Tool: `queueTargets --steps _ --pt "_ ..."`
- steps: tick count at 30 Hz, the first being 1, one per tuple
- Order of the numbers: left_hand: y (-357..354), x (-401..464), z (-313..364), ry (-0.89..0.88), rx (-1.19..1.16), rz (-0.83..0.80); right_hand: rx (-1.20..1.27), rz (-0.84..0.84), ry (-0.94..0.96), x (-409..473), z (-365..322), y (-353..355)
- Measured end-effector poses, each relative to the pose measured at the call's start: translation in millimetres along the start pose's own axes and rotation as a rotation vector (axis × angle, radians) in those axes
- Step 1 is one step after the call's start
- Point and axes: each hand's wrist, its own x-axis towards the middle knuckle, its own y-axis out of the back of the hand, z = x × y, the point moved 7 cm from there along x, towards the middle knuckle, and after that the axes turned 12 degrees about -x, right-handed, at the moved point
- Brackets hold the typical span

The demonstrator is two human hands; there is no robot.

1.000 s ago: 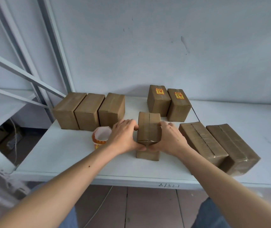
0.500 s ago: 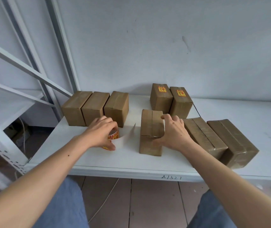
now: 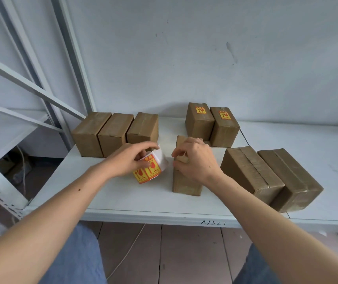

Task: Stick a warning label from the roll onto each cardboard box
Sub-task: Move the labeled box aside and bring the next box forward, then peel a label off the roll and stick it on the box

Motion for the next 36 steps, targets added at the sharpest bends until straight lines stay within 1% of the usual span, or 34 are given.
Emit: queueTargets --steps 5,9,12,17,21,25,27,30,33,36 --pt "-0.4 5.2 16.0 -0.033 -0.12 0.031 0.055 -0.028 0.031 13.2 -11.2 -10.8" --pt "2.4 8.6 23.7 -0.05 -0.167 0.077 0.067 -0.02 -0.003 18.8 -10.8 -15.6" --pt "2.9 10.8 27.6 -0.033 -0.213 0.088 0.118 -0.015 -0.039 20.1 -6.7 -20.2" --pt "3.7 13.9 28.2 -0.029 -0.191 0.091 0.199 -0.042 -0.091 21.4 2.3 -24.3" --pt "4.2 16.0 25.0 -0.014 -0.178 0.09 0.226 -0.094 -0.088 22.5 6.7 -28.5" --pt "7.4 17.6 19.7 0.002 -0.167 0.099 0.339 -0.065 -0.17 23.4 22.7 -25.1" --pt "11.0 17.8 14.9 -0.004 -0.083 0.128 0.432 -0.028 -0.274 24.0 40.0 -19.8" --pt "9.9 19.9 5.3 -0.005 0.183 0.142 0.56 -0.012 -0.457 24.3 70.8 -17.3" --pt "-4.6 21.6 -4.3 0.02 0.482 0.062 0.575 -0.074 -0.548 25.5 87.9 -19.7" --pt "-16.2 22.2 -10.7 0.036 0.553 0.007 0.572 -0.169 -0.574 25.4 94.1 -21.7"
